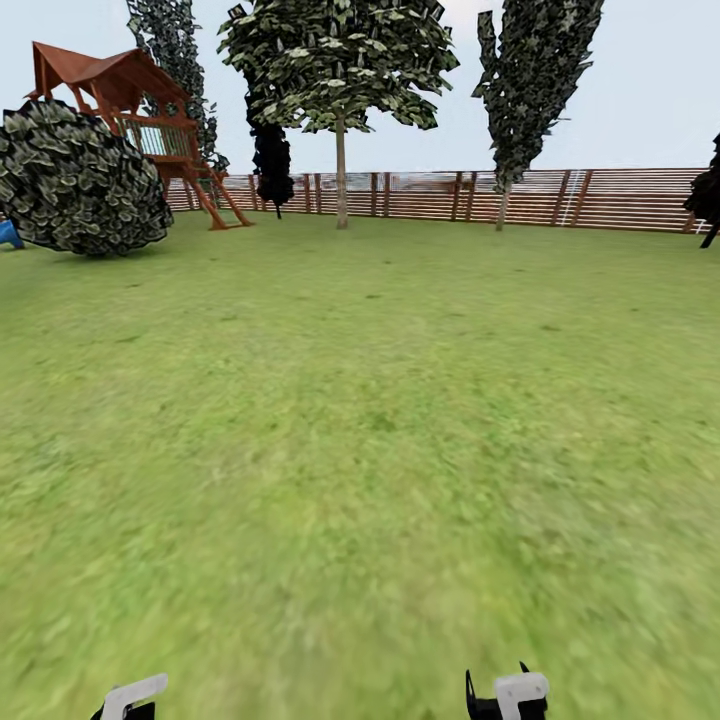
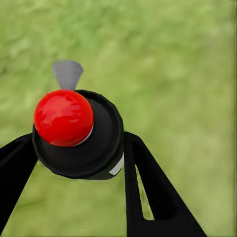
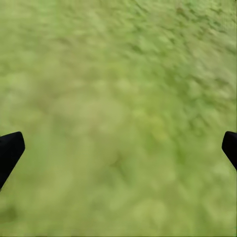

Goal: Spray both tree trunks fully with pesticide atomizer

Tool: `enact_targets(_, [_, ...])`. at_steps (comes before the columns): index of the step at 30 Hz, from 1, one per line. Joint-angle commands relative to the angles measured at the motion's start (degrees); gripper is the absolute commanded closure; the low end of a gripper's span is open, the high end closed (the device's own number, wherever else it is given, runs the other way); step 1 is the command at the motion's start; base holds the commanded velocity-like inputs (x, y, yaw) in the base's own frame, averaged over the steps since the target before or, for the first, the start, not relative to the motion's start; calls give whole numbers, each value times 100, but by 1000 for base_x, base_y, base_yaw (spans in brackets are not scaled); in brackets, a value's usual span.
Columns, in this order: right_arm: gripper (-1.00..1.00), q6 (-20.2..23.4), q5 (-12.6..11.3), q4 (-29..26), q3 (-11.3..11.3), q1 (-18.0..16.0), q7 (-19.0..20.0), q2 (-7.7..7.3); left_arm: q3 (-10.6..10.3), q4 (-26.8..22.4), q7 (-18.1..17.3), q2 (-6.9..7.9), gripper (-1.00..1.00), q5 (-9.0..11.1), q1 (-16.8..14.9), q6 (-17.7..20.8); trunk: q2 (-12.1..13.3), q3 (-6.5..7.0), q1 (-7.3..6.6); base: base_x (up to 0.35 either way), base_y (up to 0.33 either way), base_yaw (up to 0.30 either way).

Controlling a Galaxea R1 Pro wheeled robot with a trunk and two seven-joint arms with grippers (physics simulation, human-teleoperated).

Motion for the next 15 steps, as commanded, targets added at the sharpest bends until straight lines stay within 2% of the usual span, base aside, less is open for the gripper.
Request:
enact_targets(1, [-100, 0, 0, 0, 0, 0, 0, 0, 1, 2, 0, 0, 100, 0, 0, -1, 0, 0, 0, 340, 0, 0])
enact_targets(15, [-100, 0, 0, 0, 0, 0, 1, 0, 1, 2, 0, 1, 100, -4, 0, -1, 0, 0, 0, 340, 0, 0])
